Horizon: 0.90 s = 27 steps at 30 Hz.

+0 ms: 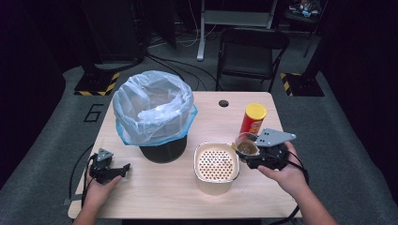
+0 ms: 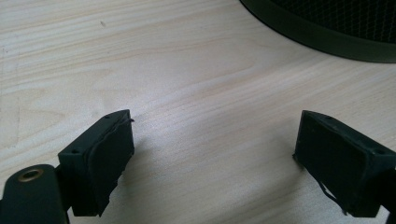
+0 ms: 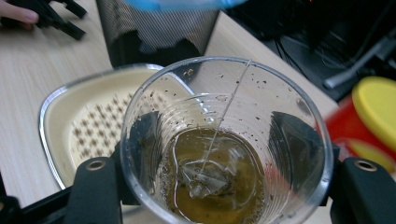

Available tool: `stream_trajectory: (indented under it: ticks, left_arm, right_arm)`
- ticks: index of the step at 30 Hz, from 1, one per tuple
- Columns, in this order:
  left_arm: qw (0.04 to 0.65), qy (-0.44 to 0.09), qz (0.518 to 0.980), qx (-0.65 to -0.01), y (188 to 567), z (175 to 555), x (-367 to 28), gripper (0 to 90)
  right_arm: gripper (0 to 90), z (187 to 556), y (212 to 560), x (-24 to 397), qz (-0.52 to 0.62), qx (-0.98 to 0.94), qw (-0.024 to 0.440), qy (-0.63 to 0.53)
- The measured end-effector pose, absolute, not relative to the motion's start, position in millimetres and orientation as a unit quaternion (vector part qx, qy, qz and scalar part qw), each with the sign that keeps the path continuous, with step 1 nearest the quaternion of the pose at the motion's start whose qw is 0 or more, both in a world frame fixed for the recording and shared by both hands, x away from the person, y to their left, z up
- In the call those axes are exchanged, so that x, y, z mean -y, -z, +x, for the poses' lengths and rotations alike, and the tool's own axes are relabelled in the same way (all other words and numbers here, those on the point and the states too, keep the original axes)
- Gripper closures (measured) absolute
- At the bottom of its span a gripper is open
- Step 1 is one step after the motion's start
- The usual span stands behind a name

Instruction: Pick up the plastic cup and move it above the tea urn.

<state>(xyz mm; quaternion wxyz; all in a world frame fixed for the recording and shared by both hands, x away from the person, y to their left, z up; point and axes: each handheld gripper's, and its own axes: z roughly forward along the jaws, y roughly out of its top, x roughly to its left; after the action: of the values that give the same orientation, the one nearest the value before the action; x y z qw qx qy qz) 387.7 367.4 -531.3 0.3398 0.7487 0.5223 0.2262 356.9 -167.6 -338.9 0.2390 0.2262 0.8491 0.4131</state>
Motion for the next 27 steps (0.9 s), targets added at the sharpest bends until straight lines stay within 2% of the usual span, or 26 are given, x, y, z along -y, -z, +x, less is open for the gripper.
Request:
stream_trajectory:
  ticks: [6, 12, 18, 27]
  left_arm:
    - [0.340, -0.226, 0.749, -0.522, 531.3, 387.7, -367.4, 11.5]
    - [0.340, -0.226, 0.749, -0.522, 531.3, 387.8, -367.5, 11.5]
    - [0.340, -0.226, 0.749, -0.522, 531.3, 387.7, -367.4, 11.5]
    - [0.340, -0.226, 0.749, -0.522, 531.3, 387.7, -367.4, 11.5]
  right_arm:
    - [34.6, 378.5, 326.9, 148.9, 0.183, -0.849, 0.230, -0.438]
    - [34.6, 406.3, 331.6, 135.1, 0.162, -0.854, 0.224, -0.441]
    - [34.6, 420.6, 344.4, 120.2, 0.122, -0.862, 0.272, -0.410]
    - [34.5, 433.4, 357.3, 110.5, 0.077, -0.869, 0.309, -0.378]
